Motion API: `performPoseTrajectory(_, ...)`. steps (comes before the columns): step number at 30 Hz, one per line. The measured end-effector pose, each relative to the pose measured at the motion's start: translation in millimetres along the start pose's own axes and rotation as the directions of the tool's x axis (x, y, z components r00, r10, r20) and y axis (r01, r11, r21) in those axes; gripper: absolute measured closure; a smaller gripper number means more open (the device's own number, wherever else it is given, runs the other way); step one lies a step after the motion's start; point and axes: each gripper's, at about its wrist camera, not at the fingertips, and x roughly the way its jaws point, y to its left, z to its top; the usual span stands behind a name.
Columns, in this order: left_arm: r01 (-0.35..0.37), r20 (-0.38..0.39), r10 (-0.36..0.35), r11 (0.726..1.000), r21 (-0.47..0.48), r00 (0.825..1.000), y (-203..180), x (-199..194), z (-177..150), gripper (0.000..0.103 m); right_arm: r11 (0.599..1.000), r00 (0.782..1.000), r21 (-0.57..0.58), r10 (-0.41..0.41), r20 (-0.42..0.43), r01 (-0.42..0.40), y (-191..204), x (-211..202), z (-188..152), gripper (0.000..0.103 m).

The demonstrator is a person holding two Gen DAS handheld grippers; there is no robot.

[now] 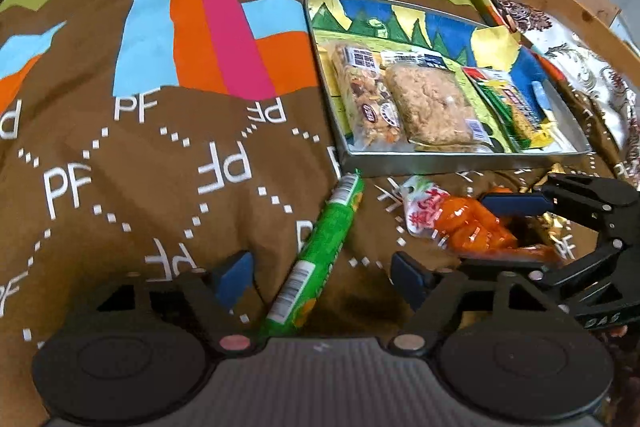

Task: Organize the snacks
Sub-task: 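Close left tool on the green sausage stick while right tool grasps the orange candy bag, then lift the sausage stick with left tool while right tool lifts the candy bag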

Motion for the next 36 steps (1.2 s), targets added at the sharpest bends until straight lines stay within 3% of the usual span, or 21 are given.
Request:
performPoseTrajectory(6,-0.061,0.027,0.059,0.996,0.062,0.998,-12,2,-3,0.039,0.997,0.997,-0.017,-0.069,0.022,0.07,11,9,-7,0.038)
performPoseTrajectory(10,-0.1,0.031,0.097,0.988,0.121,0.995,-22,2,-7,0.046,0.996,0.996,0.0,-0.091,0.021,0.091,17,8,-12,0.045)
performPoseTrajectory(15,-0.122,0.023,0.12,0.982,0.145,0.992,-29,-7,-10,0.062,0.994,0.995,0.023,-0.103,0.004,0.103,23,-1,-18,0.046)
performPoseTrajectory(23,-0.104,0.034,0.099,0.983,0.152,0.994,-32,-24,-15,0.062,0.994,0.995,0.06,-0.091,-0.028,0.093,31,-13,-31,0.046)
performPoseTrajectory(26,-0.127,0.085,0.114,0.978,0.169,0.99,-36,-31,-14,0.061,0.994,0.996,0.061,-0.086,-0.026,0.088,30,-12,-33,0.046)
performPoseTrajectory(29,-0.107,0.144,0.078,0.973,0.204,0.986,-40,-35,-13,0.05,0.994,0.997,0.077,-0.078,-0.021,0.08,27,-9,-33,0.046)
performPoseTrajectory(32,-0.083,0.106,0.06,0.971,0.223,0.993,-37,-20,-5,0.05,0.994,0.997,0.081,-0.079,-0.012,0.08,26,-7,-33,0.046)
performPoseTrajectory(35,-0.047,0.038,0.042,0.986,0.158,0.998,-22,-5,0,0.064,0.994,0.997,0.082,-0.076,-0.003,0.076,25,-5,-33,0.045)
performPoseTrajectory(36,-0.041,0.028,0.037,0.988,0.148,0.999,-19,-2,-1,0.064,0.994,0.997,0.086,-0.074,0.0,0.074,24,-4,-33,0.045)
